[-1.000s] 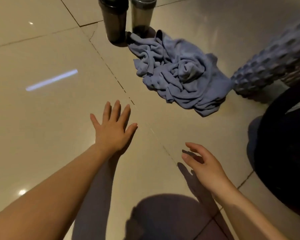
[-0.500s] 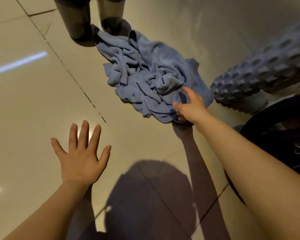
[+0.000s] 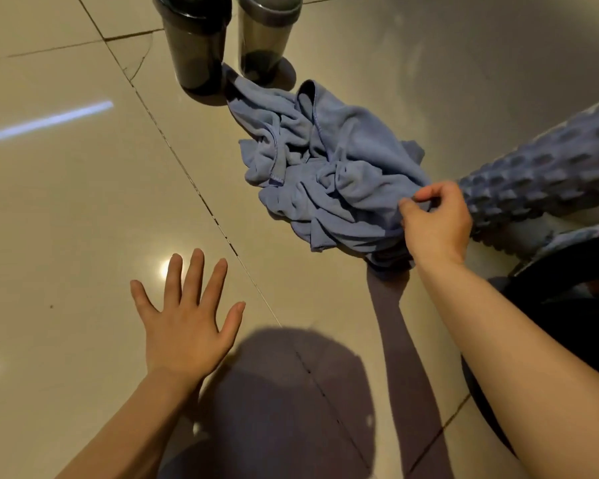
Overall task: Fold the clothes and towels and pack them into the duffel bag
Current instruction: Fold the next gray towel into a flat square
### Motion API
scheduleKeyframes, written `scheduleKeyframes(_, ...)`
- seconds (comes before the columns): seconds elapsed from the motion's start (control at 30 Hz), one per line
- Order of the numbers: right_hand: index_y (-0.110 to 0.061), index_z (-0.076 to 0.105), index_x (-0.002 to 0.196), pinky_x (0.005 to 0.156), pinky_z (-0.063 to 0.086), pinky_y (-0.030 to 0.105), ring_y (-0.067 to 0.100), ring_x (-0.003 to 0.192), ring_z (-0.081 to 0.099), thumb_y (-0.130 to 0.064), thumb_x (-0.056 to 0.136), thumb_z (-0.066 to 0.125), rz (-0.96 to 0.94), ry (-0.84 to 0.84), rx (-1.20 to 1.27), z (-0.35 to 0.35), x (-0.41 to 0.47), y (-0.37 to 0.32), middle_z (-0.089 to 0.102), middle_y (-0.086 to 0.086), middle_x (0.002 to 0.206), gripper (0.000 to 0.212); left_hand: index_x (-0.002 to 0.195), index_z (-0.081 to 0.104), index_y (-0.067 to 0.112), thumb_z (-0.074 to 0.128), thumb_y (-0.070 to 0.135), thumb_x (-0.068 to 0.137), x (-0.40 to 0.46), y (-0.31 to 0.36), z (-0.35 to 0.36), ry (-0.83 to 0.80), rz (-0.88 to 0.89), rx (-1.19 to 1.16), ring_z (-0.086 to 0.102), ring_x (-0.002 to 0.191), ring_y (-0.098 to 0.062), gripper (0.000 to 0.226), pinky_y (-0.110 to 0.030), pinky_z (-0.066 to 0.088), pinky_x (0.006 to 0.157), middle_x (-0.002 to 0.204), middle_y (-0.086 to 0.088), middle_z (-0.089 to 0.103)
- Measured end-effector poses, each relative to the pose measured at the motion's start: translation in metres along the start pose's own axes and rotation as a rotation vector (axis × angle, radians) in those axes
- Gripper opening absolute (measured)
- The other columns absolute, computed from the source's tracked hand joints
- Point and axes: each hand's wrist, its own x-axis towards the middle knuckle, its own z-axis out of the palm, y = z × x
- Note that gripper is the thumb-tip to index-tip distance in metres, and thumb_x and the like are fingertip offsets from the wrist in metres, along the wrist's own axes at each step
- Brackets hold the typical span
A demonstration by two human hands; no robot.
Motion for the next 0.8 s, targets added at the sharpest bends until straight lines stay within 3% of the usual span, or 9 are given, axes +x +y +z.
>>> scheduleKeyframes(0.17, -0.022, 0.048, 0.120, 0.072, 0.046, 0.027, 0.013, 0.086, 0.054, -0.011, 0.087, 0.061, -0.245, -0.047, 0.074, -0.036, -0.036, -0.018, 0.056, -0.004, 0.106, 0.038, 0.147, 0.037, 0.030, 0.030, 0.059, 0.092, -0.003, -0.001, -0.001, -0.017, 0.016, -0.025, 0.020, 0.146, -0.029, 0.063, -0.063, -0.001, 0.109, 0.156, -0.006, 0.030)
scheduleKeyframes(0.23, -0.019, 0.057, 0.116, 0.070, 0.043, 0.016, 0.006, 0.086, 0.050, -0.010, 0.088, 0.061, -0.370, -0.049, 0.094, -0.047, -0.062, -0.023, 0.055, -0.009, 0.102, 0.030, 0.146, 0.036, 0.035, 0.028, 0.063, 0.091, -0.002, -0.003, -0.006, -0.046, -0.014, -0.055, 0.020, 0.146, -0.026, 0.063, -0.057, -0.009, 0.111, 0.157, -0.003, 0.029)
scheduleKeyframes(0.3, -0.016, 0.062, 0.110, 0.066, 0.039, 0.015, 0.005, 0.081, 0.046, -0.008, 0.091, 0.059, -0.476, -0.072, 0.096, -0.065, -0.084, -0.026, 0.049, -0.009, 0.096, 0.021, 0.145, 0.038, 0.039, 0.029, 0.068, 0.088, 0.006, -0.006, -0.021, -0.139, -0.020, -0.142, 0.018, 0.146, -0.023, 0.064, -0.048, -0.019, 0.111, 0.158, 0.001, 0.026)
scheduleKeyframes(0.33, -0.016, 0.063, 0.108, 0.065, 0.039, 0.018, 0.007, 0.081, 0.046, -0.007, 0.091, 0.058, -0.516, -0.093, 0.084, -0.075, -0.096, -0.026, 0.048, -0.006, 0.096, 0.019, 0.144, 0.040, 0.036, 0.033, 0.067, 0.087, 0.006, -0.009, -0.034, -0.215, -0.004, -0.210, 0.021, 0.144, -0.024, 0.065, -0.046, -0.014, 0.113, 0.157, 0.000, 0.028)
scheduleKeyframes(0.4, -0.017, 0.063, 0.105, 0.064, 0.039, 0.020, 0.010, 0.080, 0.047, -0.006, 0.092, 0.056, -0.545, -0.105, 0.107, -0.099, -0.112, -0.033, 0.047, -0.004, 0.098, 0.018, 0.140, 0.050, 0.022, 0.049, 0.055, 0.087, -0.001, -0.016, -0.077, -0.281, 0.040, -0.375, 0.036, 0.133, -0.030, 0.062, -0.043, 0.016, 0.113, 0.147, -0.009, 0.043)
scheduleKeyframes(0.47, -0.020, 0.062, 0.105, 0.062, 0.039, 0.014, 0.010, 0.077, 0.048, -0.007, 0.092, 0.056, -0.554, -0.154, 0.132, -0.127, -0.131, -0.045, 0.048, -0.003, 0.100, 0.019, 0.134, 0.056, 0.017, 0.063, 0.032, 0.089, -0.021, -0.020, -0.136, -0.117, 0.023, -0.444, 0.044, 0.128, -0.031, 0.049, -0.041, 0.030, 0.108, 0.138, -0.012, 0.053)
scheduleKeyframes(0.63, -0.030, 0.061, 0.105, 0.074, 0.038, 0.012, 0.011, 0.096, 0.052, -0.014, 0.093, 0.056, -0.638, -0.382, 0.117, -0.203, -0.197, -0.101, 0.050, -0.007, 0.108, 0.020, 0.124, 0.060, 0.024, 0.065, 0.024, 0.090, -0.114, 0.003, -0.285, 0.205, 0.056, -0.647, 0.058, 0.108, -0.013, 0.035, -0.030, 0.044, 0.095, 0.118, 0.003, 0.063)
scheduleKeyframes(0.7, -0.034, 0.059, 0.103, 0.079, 0.040, 0.012, 0.011, 0.100, 0.052, -0.014, 0.092, 0.057, -0.751, -0.441, 0.093, -0.241, -0.224, -0.127, 0.052, -0.007, 0.108, 0.023, 0.123, 0.060, 0.028, 0.066, 0.029, 0.089, -0.158, 0.010, -0.325, 0.238, 0.125, -0.638, 0.056, 0.103, -0.005, 0.035, -0.024, 0.044, 0.092, 0.117, 0.008, 0.062)
scheduleKeyframes(0.8, -0.038, 0.059, 0.101, 0.084, 0.044, 0.025, 0.013, 0.100, 0.052, -0.012, 0.089, 0.060, -0.917, -0.468, 0.061, -0.298, -0.263, -0.162, 0.054, -0.008, 0.107, 0.029, 0.122, 0.056, 0.035, 0.072, 0.044, 0.081, -0.216, 0.007, -0.368, 0.167, 0.220, -0.666, 0.055, 0.104, 0.000, 0.045, -0.025, 0.046, 0.094, 0.118, 0.016, 0.059)
